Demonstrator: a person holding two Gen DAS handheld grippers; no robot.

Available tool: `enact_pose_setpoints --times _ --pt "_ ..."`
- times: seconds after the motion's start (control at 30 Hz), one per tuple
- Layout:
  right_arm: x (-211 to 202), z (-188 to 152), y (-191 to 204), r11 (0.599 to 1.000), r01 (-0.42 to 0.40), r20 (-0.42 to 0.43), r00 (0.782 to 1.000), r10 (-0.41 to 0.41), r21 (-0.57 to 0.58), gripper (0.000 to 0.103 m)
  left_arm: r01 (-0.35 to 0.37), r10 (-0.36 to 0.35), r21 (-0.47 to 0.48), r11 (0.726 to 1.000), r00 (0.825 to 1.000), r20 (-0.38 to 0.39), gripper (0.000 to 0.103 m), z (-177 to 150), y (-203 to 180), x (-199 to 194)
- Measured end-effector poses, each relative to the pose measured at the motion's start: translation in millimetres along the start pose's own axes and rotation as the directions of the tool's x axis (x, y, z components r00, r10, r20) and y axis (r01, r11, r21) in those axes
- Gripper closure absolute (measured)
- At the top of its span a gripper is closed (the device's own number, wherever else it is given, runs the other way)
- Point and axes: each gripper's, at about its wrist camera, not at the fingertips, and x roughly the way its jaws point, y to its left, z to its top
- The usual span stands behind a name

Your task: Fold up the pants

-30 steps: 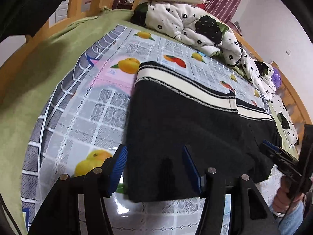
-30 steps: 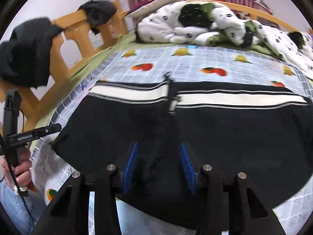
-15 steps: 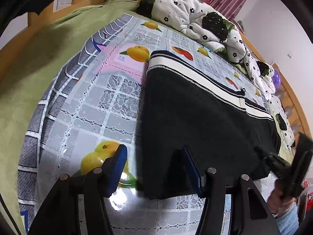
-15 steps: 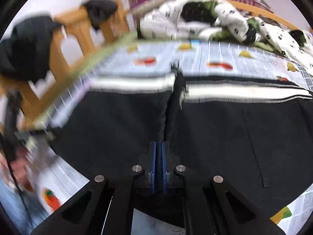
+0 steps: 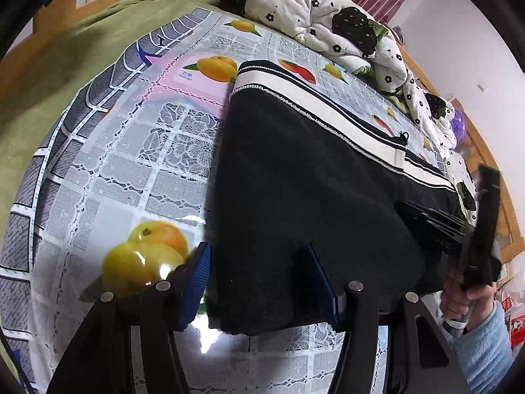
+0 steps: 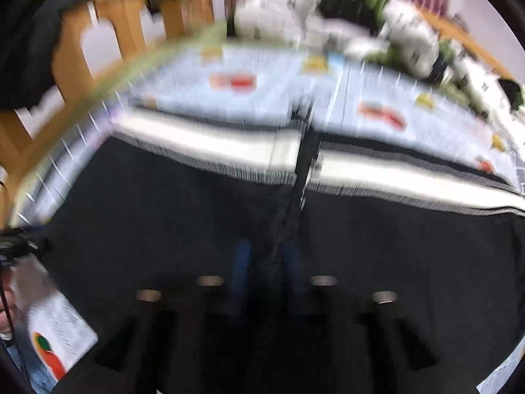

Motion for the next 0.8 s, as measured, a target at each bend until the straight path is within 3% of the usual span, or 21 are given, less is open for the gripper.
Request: enact_pose_setpoints --times 0.1,0.2,0.33,0.37,0.43,0.63,0.8 --pt "-7 2 -3 1.0 0.017 0.075 0.997 -0.017 0.002 0.094 0.008 -0.008 0.005 1.0 1.0 0.005 0.046 -2 0 -1" --pt "-11 -2 -23 0.991 -0.064 0.111 0.993 0.051 0.12 0.095 0.031 -0.031 0.005 0.999 0.999 0.016 0.046 -7 3 -3" --pt "-4 -10 -24 0.986 -0.094 0.083 0.993 0.083 0.135 0.086 0.086 -0.086 0.007 0.996 0.996 0.034 0.046 -19 7 -10" --pt "-7 -12 -23 0.988 -0.099 0.075 0.993 0.09 0.122 0.075 0.108 -0.108 -0.003 0.994 0.994 0.035 0.046 -22 8 -11" --pt "-16 -15 -22 0.99 -0.092 0.057 0.995 0.086 0.103 0.063 0.17 -0.168 -0.046 0.984 0.985 0.047 0.046 -31 14 -15" --pt "-59 -38 -38 0.995 -0.03 0.101 0.995 0.021 0.09 0.063 0.258 -0.248 -0.166 0.952 0.965 0.079 0.046 -37 29 -13" --pt "-83 -64 -60 0.993 0.014 0.126 0.992 -0.029 0.117 0.063 0.229 -0.213 -0.199 0.953 0.972 0.097 0.046 -29 21 0"
